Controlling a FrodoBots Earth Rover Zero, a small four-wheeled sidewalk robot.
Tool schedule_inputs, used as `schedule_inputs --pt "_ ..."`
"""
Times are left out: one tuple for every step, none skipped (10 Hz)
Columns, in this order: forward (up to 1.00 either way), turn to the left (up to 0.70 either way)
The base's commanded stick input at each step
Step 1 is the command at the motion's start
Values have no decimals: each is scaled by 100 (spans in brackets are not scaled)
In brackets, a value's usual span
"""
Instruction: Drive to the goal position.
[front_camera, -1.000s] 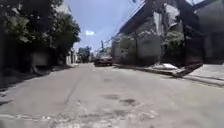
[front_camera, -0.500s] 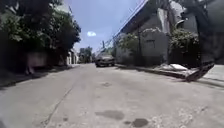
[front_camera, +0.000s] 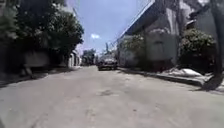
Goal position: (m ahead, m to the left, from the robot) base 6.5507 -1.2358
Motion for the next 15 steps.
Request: schedule_inputs --pt "100 5" --pt "100 7" --pt "100 17" --pt "100 40" --pt "100 18" --pt "100 5" --pt "100 5" --pt "100 5" --pt "100 5" --pt "100 5" --pt "100 5" --pt "100 5" --pt "100 5" --pt "100 5" --pt "100 5"
